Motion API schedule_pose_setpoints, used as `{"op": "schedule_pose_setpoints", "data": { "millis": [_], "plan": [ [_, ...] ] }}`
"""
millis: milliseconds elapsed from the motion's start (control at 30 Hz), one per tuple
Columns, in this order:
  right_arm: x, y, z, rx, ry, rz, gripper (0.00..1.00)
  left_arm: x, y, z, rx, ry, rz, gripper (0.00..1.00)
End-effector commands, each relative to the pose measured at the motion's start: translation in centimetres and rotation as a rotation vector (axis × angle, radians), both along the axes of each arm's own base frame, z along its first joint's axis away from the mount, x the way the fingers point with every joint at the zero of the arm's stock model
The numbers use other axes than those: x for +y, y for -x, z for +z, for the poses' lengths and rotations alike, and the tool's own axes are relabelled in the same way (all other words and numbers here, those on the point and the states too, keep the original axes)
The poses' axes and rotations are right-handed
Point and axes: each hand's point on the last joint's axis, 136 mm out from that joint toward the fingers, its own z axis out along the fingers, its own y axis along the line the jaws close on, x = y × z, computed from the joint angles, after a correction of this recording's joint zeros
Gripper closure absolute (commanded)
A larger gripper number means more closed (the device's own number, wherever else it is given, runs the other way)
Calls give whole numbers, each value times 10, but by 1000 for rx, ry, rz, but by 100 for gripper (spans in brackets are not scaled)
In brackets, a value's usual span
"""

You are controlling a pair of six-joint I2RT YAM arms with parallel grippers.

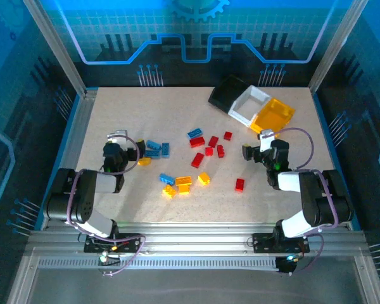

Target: Sort the legos into containers by color

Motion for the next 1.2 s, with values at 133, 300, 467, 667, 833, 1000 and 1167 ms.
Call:
{"op": "schedule_pose_setpoints", "data": {
  "millis": [133, 300, 467, 667, 833, 1000, 1167],
  "plan": [
    [-4, -7, 12, -43, -6, -20, 0, -5, -5, 4, -11, -12, -28, 1],
    [-4, -7, 12, -43, -6, -19, 0, -5, -5, 4, -11, -13, -28, 1],
    [-4, -7, 12, -43, -6, -19, 0, -5, -5, 4, -11, -13, -29, 1],
    [-4, -8, 12, -43, -11, -17, 0, -4, -5, 3, -10, -12, -29, 1],
    [-4, -7, 12, -42, -12, -17, 0, -5, -5, 3, -10, -11, -28, 1],
    [-12, -9, 16, -25, -10, -66, 0, -4, -5, 5, -15, -11, -27, 1],
    [-31, -16, 51, 82, -56, -195, 0, -5, 2, 34, -25, -10, -31, 1]
  ]
}}
